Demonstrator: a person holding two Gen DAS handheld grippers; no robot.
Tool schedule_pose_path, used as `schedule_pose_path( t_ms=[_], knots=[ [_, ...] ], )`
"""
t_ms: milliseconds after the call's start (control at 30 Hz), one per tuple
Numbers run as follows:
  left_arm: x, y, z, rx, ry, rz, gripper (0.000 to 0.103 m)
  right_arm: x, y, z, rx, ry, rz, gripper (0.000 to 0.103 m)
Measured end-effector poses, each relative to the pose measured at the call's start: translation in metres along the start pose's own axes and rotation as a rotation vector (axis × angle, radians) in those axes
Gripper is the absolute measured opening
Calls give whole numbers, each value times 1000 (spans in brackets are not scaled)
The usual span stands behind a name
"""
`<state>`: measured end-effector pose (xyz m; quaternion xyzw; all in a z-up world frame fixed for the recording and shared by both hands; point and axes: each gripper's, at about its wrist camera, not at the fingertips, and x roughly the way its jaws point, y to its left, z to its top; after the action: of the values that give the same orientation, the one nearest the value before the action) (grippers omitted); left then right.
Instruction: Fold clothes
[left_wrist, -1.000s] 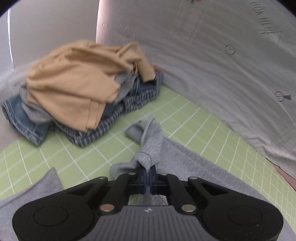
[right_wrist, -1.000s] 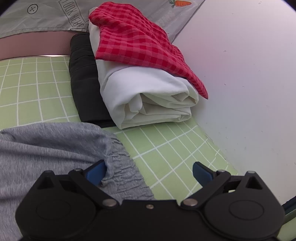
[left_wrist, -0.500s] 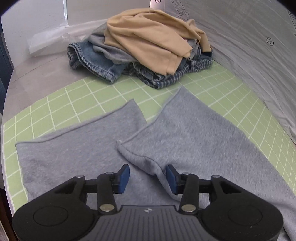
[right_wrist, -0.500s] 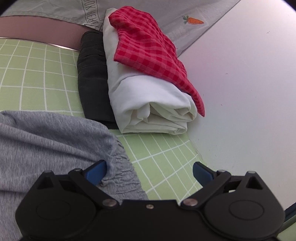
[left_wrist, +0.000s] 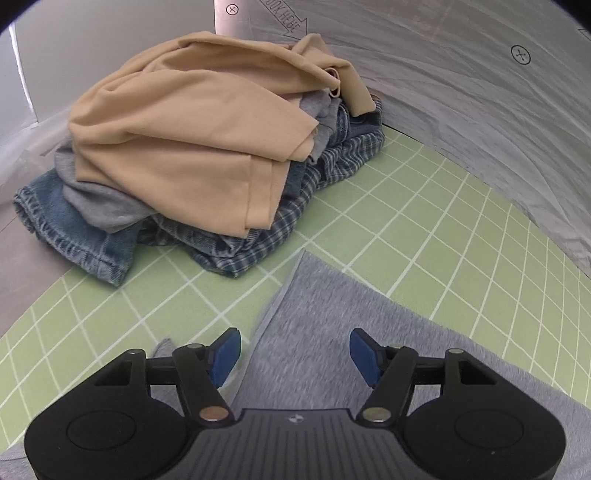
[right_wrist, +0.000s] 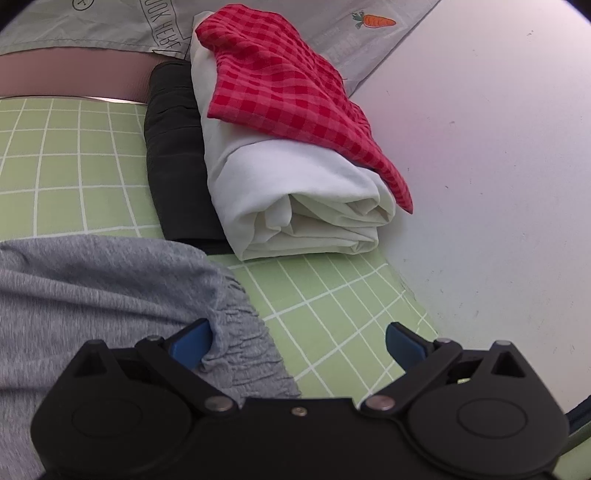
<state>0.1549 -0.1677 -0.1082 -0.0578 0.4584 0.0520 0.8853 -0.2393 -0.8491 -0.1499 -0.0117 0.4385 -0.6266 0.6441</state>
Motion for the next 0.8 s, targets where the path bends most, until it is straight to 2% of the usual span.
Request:
schedule_pose_path(
  t_ms=[100,200,267,300,333,433,533,733,800],
  knots=[
    [14,-5,6,-8,-6,-16,76,2,-3,1,10,6,5,103],
    [21,-13,12,34,-19,-16,73,2,-2,2,5,4,3,103],
    [22,-21,15,86,-34,-34,53,2,0,2,-6,-1,-5,103],
    [23,-25,17,112,-42,-44,22,1,1,2,-12,-3,-12,103],
    [24,-29,20,133,-49,-55,6,2,2,3,-17,-5,-18,103],
    [28,-43,33,162,-66,-98,4,3,2,4,-11,-3,-30,103],
    [29,-62,59,196,-142,-74,4,6,2,5,-9,-6,-32,103],
    [40,-108,131,201,-291,-78,4,7,1,5,-16,-23,-30,103],
    [49,-122,147,179,-318,-94,4,7,2,4,-9,-26,-31,103]
  ],
)
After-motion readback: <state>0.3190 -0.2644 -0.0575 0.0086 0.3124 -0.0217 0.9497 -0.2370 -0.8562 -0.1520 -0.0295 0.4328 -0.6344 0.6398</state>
